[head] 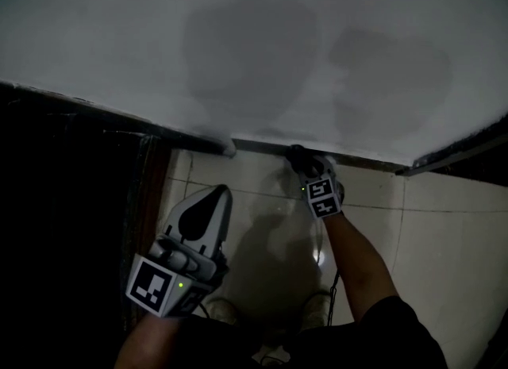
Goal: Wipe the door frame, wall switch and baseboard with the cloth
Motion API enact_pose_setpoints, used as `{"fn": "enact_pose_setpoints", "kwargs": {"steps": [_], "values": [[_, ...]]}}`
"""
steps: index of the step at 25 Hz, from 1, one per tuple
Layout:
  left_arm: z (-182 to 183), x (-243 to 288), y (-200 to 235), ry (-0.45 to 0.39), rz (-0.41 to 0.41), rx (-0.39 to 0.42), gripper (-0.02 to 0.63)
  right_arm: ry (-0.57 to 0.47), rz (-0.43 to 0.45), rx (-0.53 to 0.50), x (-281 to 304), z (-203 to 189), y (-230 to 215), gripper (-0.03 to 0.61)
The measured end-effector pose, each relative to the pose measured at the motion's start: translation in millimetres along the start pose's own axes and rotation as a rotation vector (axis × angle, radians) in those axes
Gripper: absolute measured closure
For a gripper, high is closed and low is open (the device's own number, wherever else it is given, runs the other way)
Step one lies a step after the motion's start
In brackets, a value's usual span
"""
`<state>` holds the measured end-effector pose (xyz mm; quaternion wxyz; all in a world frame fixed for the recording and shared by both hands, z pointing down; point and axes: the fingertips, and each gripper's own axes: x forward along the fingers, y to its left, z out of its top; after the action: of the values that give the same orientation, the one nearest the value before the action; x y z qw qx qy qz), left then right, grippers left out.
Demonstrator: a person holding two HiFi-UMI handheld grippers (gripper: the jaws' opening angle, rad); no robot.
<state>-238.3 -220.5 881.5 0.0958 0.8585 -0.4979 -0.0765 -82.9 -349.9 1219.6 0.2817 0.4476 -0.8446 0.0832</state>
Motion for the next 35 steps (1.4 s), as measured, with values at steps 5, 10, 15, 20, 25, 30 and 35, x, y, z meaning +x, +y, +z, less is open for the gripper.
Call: {"fn": "enact_pose_setpoints", "kwargs": {"steps": [5,10,15,20,25,30,35], "values": [[-6,15,-24,0.004,-0.069,-0.02,0.623,0.028,-0.068,0.015,-28,-23,-40,0.488],[-11,17,-26,0.015,-0.086,-0.03,0.623,0.049,-0.122,0.028,-47,-37,-66,0.488],[-16,23,-34,0.028,-0.09,-0.022,0.623,0.048,-0.167,0.058,-61,-53,-89,0.488],[-22,29,-42,0.049,-0.098,-0.028,0.623,0.049,-0.203,0.104,-81,-70,-114,0.488],[-24,33,-47,0.042,-0.116,0.016,0.623,0.05,-0.257,0.114,-102,-88,-145,0.488],[-33,38,-52,0.073,-0.127,0.037,0.623,0.055,-0.302,0.161,-121,-106,-172,0.488],[-44,48,-62,0.1,-0.148,0.049,0.623,0.06,-0.333,0.169,-132,-116,-188,0.488]]}}
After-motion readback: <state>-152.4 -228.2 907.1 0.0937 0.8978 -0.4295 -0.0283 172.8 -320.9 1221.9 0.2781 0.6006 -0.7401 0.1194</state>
